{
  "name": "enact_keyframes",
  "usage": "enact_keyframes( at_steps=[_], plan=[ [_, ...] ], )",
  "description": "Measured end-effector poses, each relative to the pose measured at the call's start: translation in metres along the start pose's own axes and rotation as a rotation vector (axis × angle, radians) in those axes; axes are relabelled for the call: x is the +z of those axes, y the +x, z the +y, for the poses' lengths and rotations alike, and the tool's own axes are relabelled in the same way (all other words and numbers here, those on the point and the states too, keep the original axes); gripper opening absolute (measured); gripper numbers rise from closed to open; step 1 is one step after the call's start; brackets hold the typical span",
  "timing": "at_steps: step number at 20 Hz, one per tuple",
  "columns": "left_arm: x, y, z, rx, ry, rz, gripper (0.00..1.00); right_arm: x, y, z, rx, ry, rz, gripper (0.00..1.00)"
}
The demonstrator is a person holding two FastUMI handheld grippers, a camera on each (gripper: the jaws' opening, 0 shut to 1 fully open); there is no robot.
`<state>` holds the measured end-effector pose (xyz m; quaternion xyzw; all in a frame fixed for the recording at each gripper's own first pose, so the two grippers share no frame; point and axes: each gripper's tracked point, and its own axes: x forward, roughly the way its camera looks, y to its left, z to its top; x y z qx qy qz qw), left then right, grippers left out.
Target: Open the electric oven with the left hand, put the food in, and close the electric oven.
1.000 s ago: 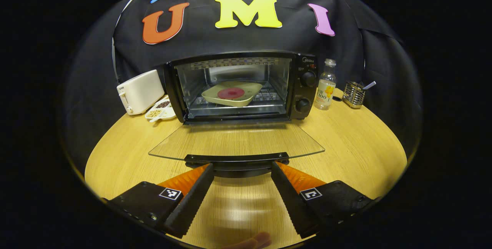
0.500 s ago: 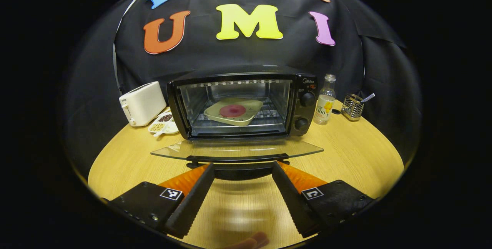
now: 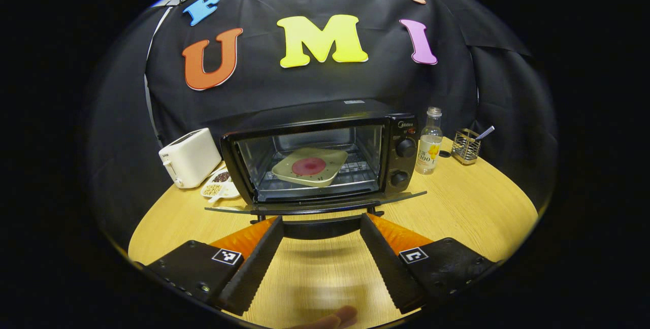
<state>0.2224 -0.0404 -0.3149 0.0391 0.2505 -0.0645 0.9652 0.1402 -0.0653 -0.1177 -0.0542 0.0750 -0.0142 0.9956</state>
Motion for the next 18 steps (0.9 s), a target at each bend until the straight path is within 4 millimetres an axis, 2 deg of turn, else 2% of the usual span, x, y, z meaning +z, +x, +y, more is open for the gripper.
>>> enact_keyframes(
  at_steps=[4,7,10,11,13,16,18],
  plan=[
    [0.017,0.005,0.003,0.006,0.005,-0.034,0.97,0.005,-0.019,-0.006,-0.008,-0.008,-0.006,1.00],
    [0.037,0.012,0.004,0.012,0.004,-0.072,0.98,0.008,-0.033,-0.011,-0.017,-0.025,-0.019,1.00],
    [0.062,0.025,0.006,0.029,0.008,-0.135,0.98,0.010,-0.047,-0.014,-0.029,-0.028,-0.020,1.00],
    [0.071,0.031,0.007,0.035,0.020,-0.160,0.98,0.010,-0.055,-0.014,-0.025,-0.024,-0.020,0.96],
    [0.077,0.040,0.013,0.066,0.030,-0.172,0.98,0.011,-0.066,-0.013,-0.019,-0.022,-0.026,1.00],
    [0.079,0.031,0.019,0.101,-0.020,-0.160,0.96,0.009,-0.082,-0.011,-0.011,-0.012,-0.032,1.00],
    [0.077,0.009,0.013,0.089,-0.063,-0.169,0.96,0.005,-0.093,-0.012,-0.009,0.005,-0.031,1.00]
  ],
)
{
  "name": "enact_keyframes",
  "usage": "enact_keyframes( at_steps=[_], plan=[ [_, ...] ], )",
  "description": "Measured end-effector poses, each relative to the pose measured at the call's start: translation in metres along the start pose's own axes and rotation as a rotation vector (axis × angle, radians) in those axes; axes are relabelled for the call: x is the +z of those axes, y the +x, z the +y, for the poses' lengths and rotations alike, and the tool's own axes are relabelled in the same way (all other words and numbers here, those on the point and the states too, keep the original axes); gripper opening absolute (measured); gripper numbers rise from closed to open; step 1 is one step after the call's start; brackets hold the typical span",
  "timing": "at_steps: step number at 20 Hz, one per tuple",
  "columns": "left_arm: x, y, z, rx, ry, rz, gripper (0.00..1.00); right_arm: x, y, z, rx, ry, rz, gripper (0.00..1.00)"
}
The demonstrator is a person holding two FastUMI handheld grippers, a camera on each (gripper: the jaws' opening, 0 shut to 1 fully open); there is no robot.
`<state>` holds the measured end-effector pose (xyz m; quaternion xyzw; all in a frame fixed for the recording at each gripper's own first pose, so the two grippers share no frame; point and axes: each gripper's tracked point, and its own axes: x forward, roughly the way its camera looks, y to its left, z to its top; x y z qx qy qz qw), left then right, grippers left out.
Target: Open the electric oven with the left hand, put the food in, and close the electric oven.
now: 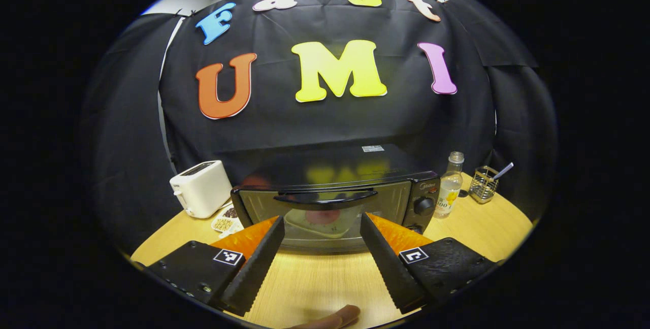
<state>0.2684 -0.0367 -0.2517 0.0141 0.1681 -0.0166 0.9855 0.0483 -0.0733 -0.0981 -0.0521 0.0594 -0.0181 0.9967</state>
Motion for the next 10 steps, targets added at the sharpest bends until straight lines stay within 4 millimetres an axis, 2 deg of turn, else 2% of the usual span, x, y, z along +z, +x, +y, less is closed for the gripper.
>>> enact_keyframes(
  at_steps=[2,4,5,6,10],
  plan=[
    [0.004,-0.032,-0.001,-0.010,-0.030,-0.020,0.96,-0.005,-0.009,-0.005,-0.012,0.024,0.005,0.96],
    [0.011,-0.071,-0.004,-0.025,-0.045,-0.053,0.96,-0.010,-0.024,-0.009,-0.017,0.054,0.013,1.00],
    [0.016,-0.091,-0.006,-0.040,-0.059,-0.072,0.96,-0.010,-0.032,-0.010,-0.018,0.066,0.010,0.96],
    [0.021,-0.111,-0.008,-0.050,-0.072,-0.090,0.96,-0.006,-0.037,-0.011,-0.019,0.070,-0.010,1.00],
    [0.045,-0.196,-0.003,-0.045,-0.063,-0.127,0.96,-0.004,-0.061,-0.018,-0.068,0.057,-0.052,1.00]
  ],
)
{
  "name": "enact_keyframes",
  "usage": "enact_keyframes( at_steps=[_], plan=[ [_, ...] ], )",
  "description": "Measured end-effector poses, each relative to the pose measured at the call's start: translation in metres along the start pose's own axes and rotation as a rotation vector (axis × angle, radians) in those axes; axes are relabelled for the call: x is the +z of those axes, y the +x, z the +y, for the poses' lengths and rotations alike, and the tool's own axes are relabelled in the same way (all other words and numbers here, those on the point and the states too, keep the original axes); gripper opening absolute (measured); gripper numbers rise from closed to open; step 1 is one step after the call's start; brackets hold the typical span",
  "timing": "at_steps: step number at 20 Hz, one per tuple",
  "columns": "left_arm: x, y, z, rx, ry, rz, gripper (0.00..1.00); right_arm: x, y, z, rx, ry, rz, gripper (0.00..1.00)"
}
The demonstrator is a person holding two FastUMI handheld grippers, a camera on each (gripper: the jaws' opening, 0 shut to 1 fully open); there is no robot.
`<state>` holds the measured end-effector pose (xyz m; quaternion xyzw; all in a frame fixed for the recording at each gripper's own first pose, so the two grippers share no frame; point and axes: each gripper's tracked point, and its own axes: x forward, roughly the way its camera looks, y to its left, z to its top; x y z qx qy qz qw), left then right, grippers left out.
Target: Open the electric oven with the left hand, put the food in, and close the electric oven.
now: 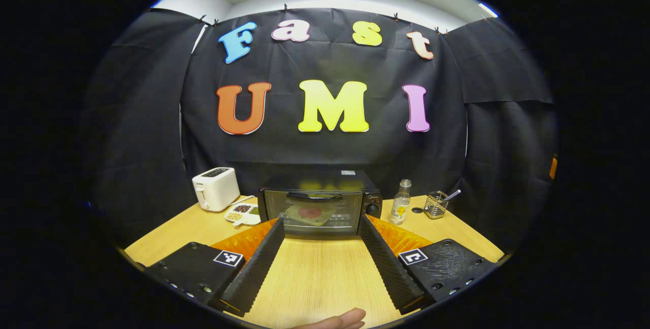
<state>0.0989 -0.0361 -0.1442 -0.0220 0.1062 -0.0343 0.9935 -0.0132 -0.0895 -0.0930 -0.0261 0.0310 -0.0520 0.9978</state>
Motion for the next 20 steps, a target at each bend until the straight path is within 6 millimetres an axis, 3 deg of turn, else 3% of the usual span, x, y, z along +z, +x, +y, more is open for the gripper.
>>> enact_keyframes(
  at_steps=[4,6,8,10,11,12,13,15,16,20],
  plan=[
    [0.026,-0.069,-0.008,-0.011,0.038,-0.056,0.96,0.018,-0.018,0.004,0.008,-0.023,-0.041,1.00],
    [0.025,-0.097,-0.005,0.007,0.041,-0.072,0.95,0.020,-0.025,-0.004,-0.020,-0.034,-0.062,1.00],
    [0.029,-0.117,-0.009,0.010,0.033,-0.110,0.95,0.012,-0.035,-0.016,-0.062,-0.018,-0.078,1.00],
    [0.033,-0.136,-0.012,0.003,0.040,-0.148,0.95,-0.002,-0.040,-0.012,-0.056,-0.005,-0.049,1.00],
    [0.034,-0.143,-0.016,-0.007,0.049,-0.157,0.95,-0.007,-0.040,-0.004,-0.027,-0.016,-0.030,0.96],
    [0.036,-0.149,-0.021,-0.017,0.058,-0.165,0.95,-0.007,-0.042,-0.002,-0.020,-0.017,-0.024,1.00],
    [0.037,-0.153,-0.023,-0.021,0.062,-0.175,0.95,-0.001,-0.045,-0.005,-0.025,-0.015,-0.033,0.96],
    [0.035,-0.162,-0.031,-0.040,0.061,-0.178,0.95,0.005,-0.050,-0.003,-0.023,-0.022,-0.055,1.00],
    [0.036,-0.162,-0.036,-0.044,0.061,-0.175,0.95,0.005,-0.052,0.000,-0.018,-0.029,-0.056,0.96],
    [0.030,-0.159,-0.035,-0.042,0.075,-0.166,0.95,0.003,-0.052,0.005,-0.002,-0.035,-0.060,1.00]
  ],
)
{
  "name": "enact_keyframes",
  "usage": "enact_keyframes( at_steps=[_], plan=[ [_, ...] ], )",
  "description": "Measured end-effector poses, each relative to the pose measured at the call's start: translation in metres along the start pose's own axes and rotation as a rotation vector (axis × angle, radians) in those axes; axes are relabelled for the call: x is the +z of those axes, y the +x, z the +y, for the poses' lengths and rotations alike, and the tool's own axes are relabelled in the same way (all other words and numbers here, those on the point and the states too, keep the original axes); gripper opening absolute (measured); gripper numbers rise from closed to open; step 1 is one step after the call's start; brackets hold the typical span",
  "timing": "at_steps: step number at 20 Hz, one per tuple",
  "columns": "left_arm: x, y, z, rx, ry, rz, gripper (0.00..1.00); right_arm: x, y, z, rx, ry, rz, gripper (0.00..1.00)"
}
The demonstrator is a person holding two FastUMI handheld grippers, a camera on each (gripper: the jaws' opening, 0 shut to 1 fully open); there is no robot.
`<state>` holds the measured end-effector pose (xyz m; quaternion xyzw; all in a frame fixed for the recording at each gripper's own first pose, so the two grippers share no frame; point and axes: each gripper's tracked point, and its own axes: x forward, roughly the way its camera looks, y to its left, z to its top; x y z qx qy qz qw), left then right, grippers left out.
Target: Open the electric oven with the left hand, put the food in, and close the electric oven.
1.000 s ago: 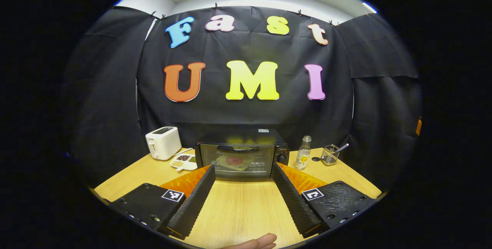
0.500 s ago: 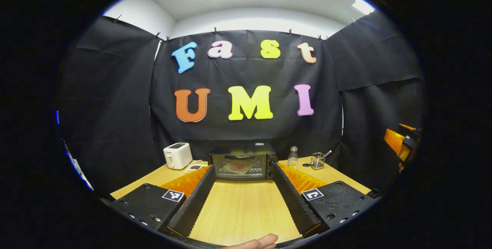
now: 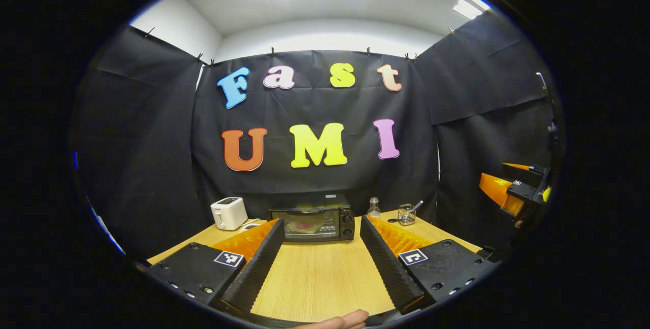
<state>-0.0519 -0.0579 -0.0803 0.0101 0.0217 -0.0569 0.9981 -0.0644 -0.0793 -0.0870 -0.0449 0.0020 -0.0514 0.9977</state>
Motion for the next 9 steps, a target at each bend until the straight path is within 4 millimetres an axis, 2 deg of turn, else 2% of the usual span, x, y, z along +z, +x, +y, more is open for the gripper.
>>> enact_keyframes(
  at_steps=[1,2,3,5,9],
  plan=[
    [-0.002,0.000,0.002,0.006,-0.002,0.003,0.95,-0.003,0.002,0.002,0.005,-0.002,0.004,0.96],
    [-0.003,0.000,0.004,0.010,-0.006,0.006,0.95,-0.006,0.001,0.003,0.009,-0.003,0.009,1.00],
    [-0.003,0.000,0.006,0.016,-0.012,0.005,0.95,-0.007,0.001,0.006,0.014,-0.004,0.010,0.96],
    [-0.003,0.001,0.012,0.026,-0.025,-0.003,0.95,-0.008,0.001,0.009,0.021,-0.005,0.011,1.00],
    [-0.002,0.000,0.023,0.056,-0.028,-0.025,0.95,-0.010,-0.002,0.013,0.031,-0.012,0.005,1.00]
  ],
)
